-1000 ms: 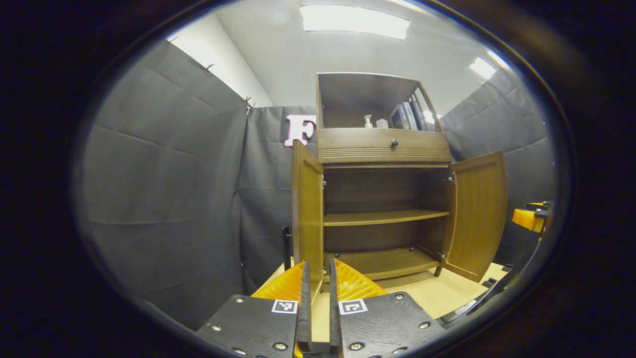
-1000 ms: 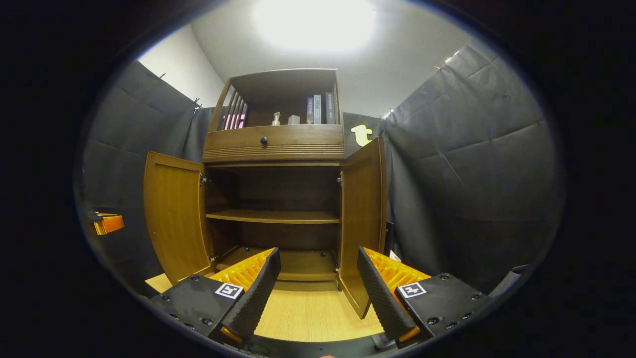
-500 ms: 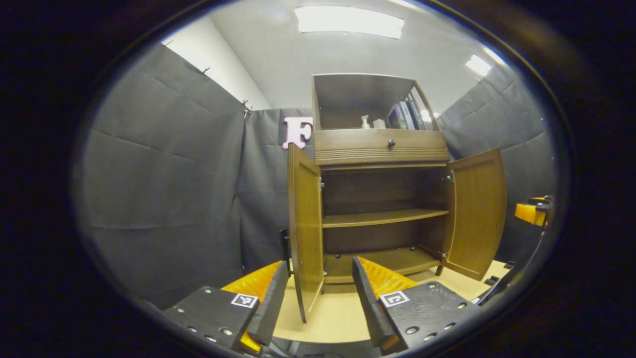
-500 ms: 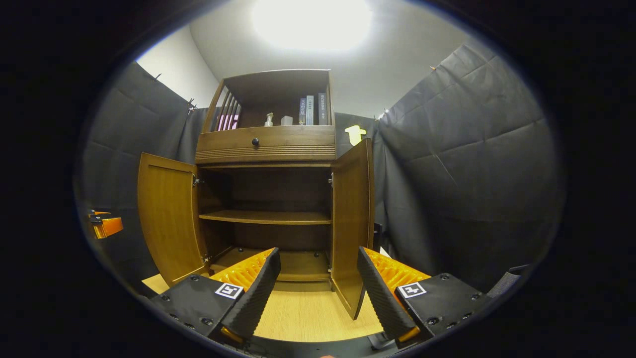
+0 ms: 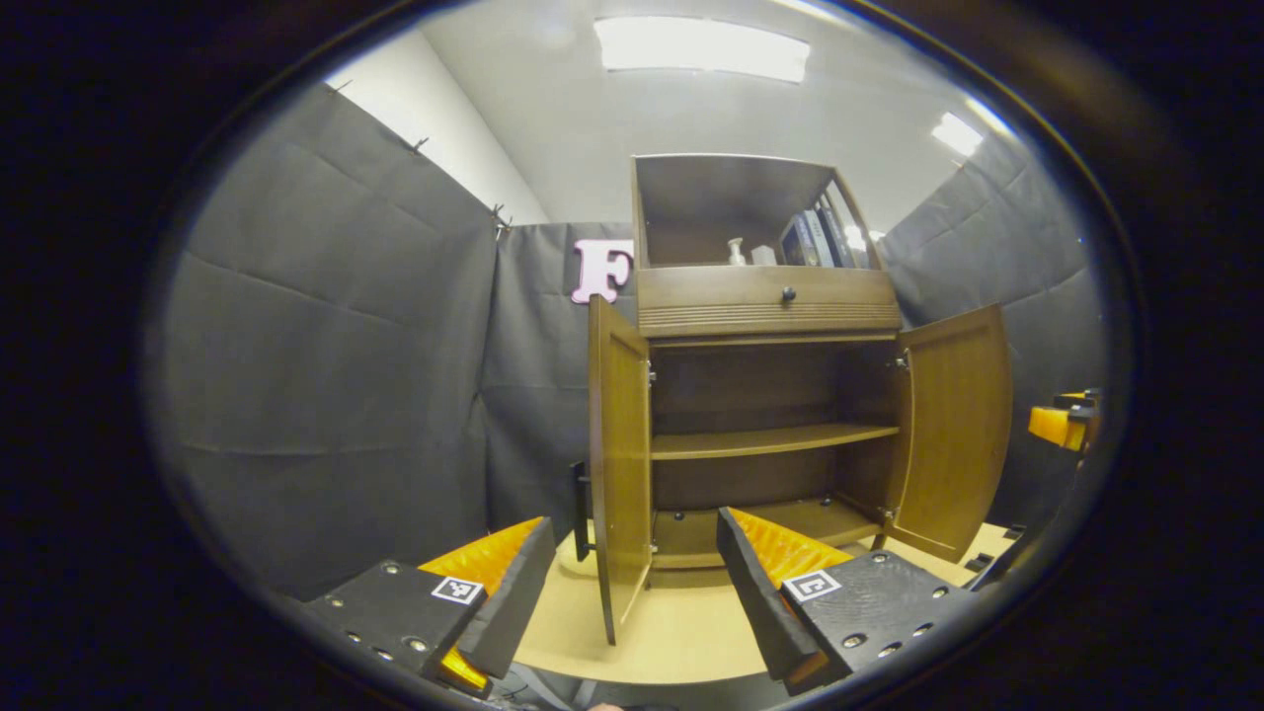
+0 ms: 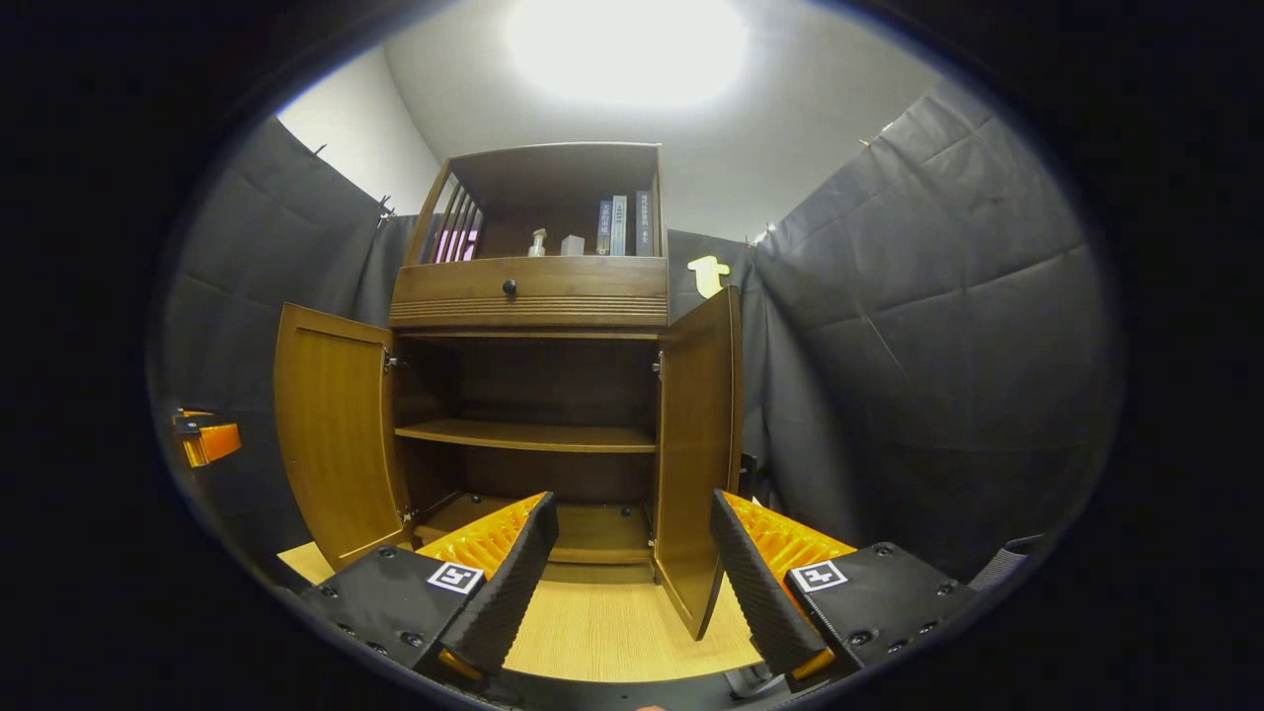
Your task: Open the right door of the double-door shoe cabinet with the right hand, and open the left door with the left hand.
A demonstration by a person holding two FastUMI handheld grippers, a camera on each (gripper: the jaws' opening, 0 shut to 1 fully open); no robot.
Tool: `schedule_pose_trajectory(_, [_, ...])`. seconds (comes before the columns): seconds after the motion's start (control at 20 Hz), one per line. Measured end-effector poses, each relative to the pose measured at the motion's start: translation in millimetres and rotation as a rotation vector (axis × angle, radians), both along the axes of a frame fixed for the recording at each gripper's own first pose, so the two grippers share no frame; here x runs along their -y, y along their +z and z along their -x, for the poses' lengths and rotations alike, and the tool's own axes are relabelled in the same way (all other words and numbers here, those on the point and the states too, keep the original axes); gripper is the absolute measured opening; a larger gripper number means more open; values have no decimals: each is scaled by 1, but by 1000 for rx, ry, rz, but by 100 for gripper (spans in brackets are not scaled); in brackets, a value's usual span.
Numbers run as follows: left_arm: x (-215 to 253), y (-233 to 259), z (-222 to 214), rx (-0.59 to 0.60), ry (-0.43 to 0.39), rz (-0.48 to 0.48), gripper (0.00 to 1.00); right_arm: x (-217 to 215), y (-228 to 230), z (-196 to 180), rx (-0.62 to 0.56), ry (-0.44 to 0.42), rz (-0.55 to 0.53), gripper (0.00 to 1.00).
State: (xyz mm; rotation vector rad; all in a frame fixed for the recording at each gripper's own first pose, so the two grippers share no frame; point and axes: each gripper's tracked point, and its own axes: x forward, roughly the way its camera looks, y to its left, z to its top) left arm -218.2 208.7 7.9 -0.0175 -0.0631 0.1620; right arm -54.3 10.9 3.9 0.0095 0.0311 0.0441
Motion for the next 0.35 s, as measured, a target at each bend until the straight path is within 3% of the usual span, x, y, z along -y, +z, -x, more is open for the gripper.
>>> schedule_pose_trajectory(0.35, [-15, 1, 2, 5, 32, 4, 95, -3, 1, 0, 2, 2, 1, 97])
